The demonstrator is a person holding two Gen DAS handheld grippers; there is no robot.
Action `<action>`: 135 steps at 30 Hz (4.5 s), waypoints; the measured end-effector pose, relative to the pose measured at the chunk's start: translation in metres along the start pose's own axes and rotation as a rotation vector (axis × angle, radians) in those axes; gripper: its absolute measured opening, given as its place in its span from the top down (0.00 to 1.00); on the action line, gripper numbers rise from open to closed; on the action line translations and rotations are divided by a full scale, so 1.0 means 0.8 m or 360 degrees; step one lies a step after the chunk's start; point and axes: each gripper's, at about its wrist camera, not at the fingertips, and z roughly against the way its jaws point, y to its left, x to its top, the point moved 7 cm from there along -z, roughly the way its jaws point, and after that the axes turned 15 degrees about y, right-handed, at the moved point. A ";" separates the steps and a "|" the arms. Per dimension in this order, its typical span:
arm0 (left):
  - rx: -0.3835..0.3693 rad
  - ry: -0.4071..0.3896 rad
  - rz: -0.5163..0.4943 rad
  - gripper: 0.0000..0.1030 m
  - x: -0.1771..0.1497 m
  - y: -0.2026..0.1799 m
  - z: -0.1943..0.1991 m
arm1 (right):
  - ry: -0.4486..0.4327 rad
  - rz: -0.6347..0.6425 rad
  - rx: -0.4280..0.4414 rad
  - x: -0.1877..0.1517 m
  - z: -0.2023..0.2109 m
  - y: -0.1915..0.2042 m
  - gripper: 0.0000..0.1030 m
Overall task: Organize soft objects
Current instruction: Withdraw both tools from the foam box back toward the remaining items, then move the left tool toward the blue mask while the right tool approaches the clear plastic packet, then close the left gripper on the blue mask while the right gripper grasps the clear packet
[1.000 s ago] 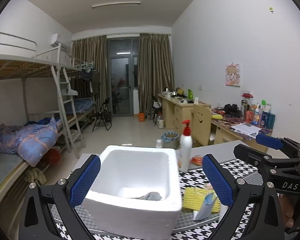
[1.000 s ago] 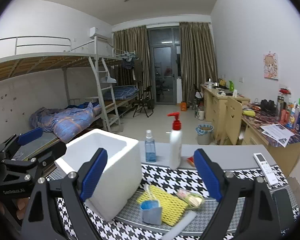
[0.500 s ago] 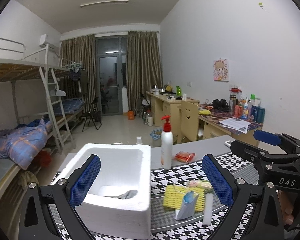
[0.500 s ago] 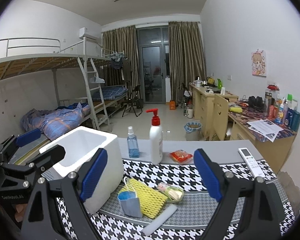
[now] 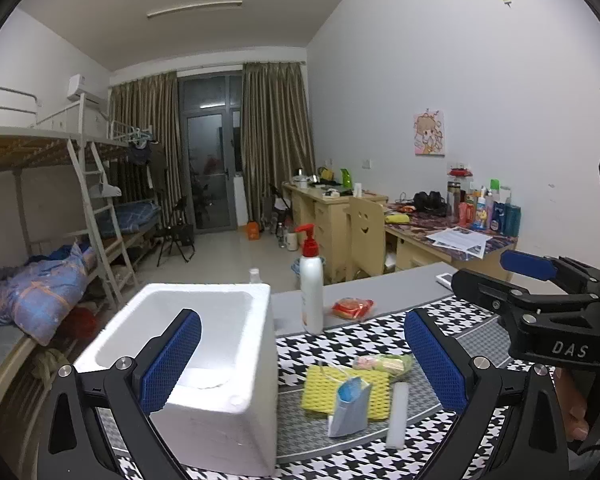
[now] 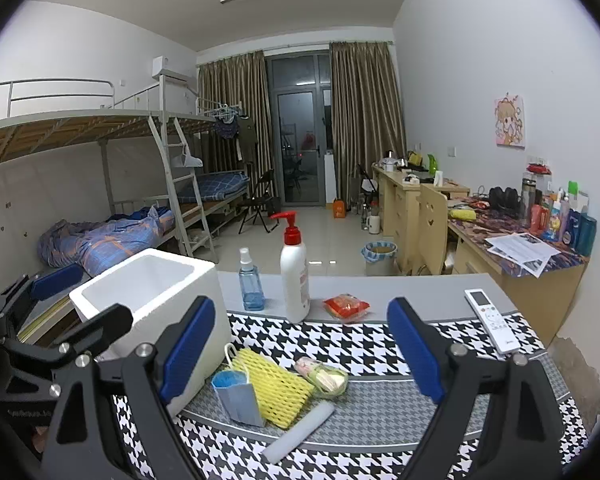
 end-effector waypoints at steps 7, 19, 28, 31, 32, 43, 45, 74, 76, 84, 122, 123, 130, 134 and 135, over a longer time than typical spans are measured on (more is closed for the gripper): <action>-0.0020 0.0024 -0.0016 0.01 -0.011 -0.015 -0.006 | 0.0029 -0.0021 0.0004 -0.006 -0.005 -0.018 0.12; -0.0044 0.0097 -0.0038 0.01 -0.035 -0.037 -0.022 | 0.0079 -0.0033 -0.0010 -0.019 -0.013 -0.036 0.12; -0.0052 0.0178 0.0021 0.01 -0.057 -0.048 -0.042 | 0.0136 -0.0032 -0.0021 -0.031 -0.024 -0.049 0.12; -0.0043 0.0208 0.0020 0.01 -0.062 -0.052 -0.050 | 0.0162 -0.0035 -0.0020 -0.036 -0.030 -0.055 0.12; -0.0019 0.0212 0.0018 0.01 -0.065 -0.053 -0.054 | 0.0171 -0.0037 -0.0019 -0.038 -0.032 -0.056 0.12; 0.0005 0.0295 0.0011 0.01 -0.081 -0.066 -0.080 | 0.0248 -0.0077 -0.0005 -0.048 -0.048 -0.073 0.12; 0.0001 0.0309 0.0023 0.01 -0.083 -0.065 -0.085 | 0.0260 -0.0070 -0.0008 -0.050 -0.051 -0.074 0.12; 0.0023 0.0506 0.0150 0.01 -0.101 -0.065 -0.141 | 0.0437 0.0035 0.0037 -0.054 -0.098 -0.078 0.12; 0.0030 0.0516 0.0148 0.01 -0.101 -0.065 -0.145 | 0.0460 0.0040 0.0054 -0.054 -0.104 -0.077 0.12; 0.0060 0.0532 0.0174 0.04 -0.101 -0.060 -0.155 | 0.0534 0.0092 0.0087 -0.054 -0.124 -0.069 0.12; 0.0036 0.0643 0.0162 0.60 -0.112 -0.050 -0.178 | 0.0828 0.0263 0.0139 -0.082 -0.216 -0.052 0.37; 0.0031 0.0645 0.0163 0.63 -0.112 -0.050 -0.178 | 0.0834 0.0267 0.0146 -0.083 -0.217 -0.051 0.37; 0.0007 0.0654 0.0157 0.73 -0.112 -0.051 -0.179 | 0.0876 0.0277 0.0178 -0.086 -0.231 -0.048 0.43; -0.0007 0.0664 0.0152 0.78 -0.112 -0.050 -0.178 | 0.0920 0.0279 0.0193 -0.091 -0.240 -0.046 0.47; -0.0010 0.0666 0.0155 0.79 -0.112 -0.050 -0.177 | 0.0920 0.0289 0.0196 -0.092 -0.241 -0.044 0.47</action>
